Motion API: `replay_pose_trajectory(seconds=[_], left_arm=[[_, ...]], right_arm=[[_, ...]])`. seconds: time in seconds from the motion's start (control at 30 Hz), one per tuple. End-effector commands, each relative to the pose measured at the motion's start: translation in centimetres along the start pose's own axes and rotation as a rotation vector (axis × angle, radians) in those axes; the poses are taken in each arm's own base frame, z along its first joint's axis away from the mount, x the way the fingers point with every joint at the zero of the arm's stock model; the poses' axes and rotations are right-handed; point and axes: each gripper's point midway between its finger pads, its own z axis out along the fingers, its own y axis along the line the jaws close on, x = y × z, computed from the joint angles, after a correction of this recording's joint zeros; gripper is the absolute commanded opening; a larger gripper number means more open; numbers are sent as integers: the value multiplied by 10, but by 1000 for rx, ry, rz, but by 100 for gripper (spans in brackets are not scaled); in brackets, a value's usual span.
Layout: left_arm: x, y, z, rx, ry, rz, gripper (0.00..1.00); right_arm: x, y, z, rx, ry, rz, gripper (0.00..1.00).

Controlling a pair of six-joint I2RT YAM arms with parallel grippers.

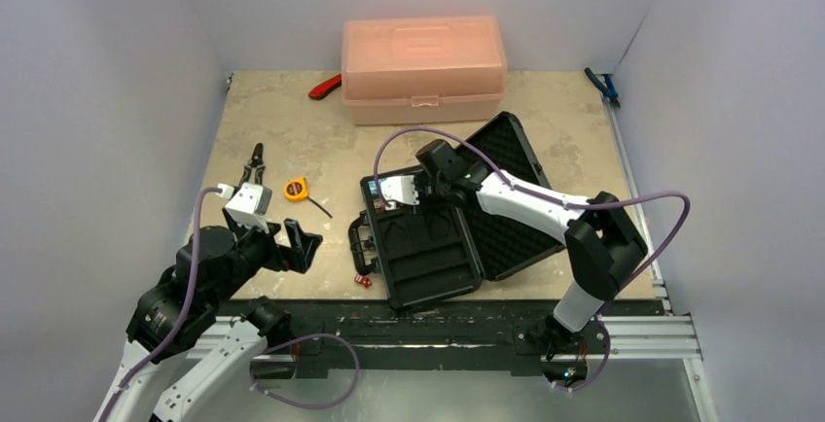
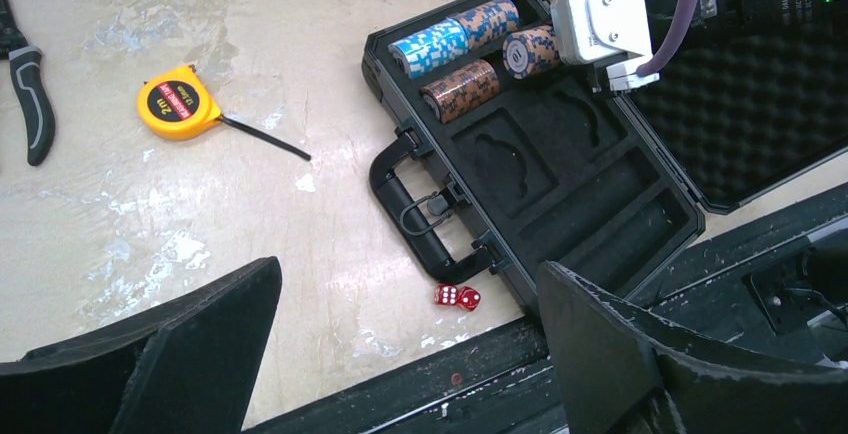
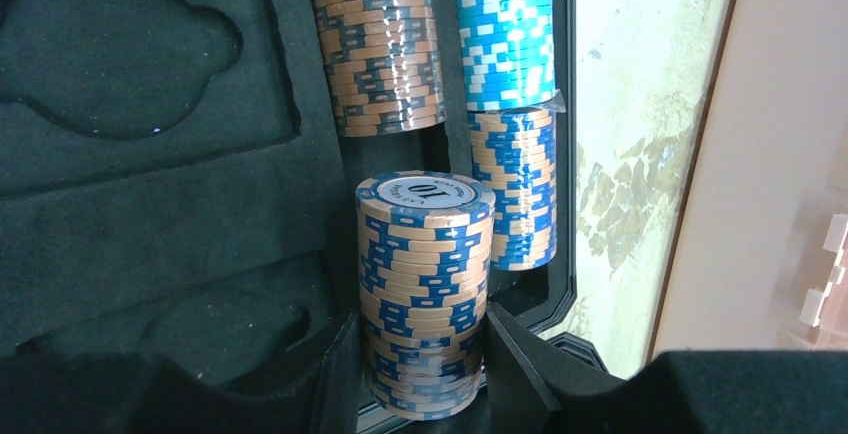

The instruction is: Pack up texas hold em set

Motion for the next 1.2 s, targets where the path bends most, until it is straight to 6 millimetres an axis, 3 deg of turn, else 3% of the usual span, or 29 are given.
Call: replay_pose_trajectory(seconds=[0.0, 0.47, 1.17], left_arm=[[-6, 0, 1, 2, -29, 18, 100], [-6, -1, 2, 3, -21, 22, 100], [-5, 0, 2, 4, -23, 23, 100]], right_arm=[[-27, -34, -6, 80, -84, -35, 0], [-23, -31, 9, 48, -61, -58, 0], [-22, -29, 13, 42, -66, -111, 0]])
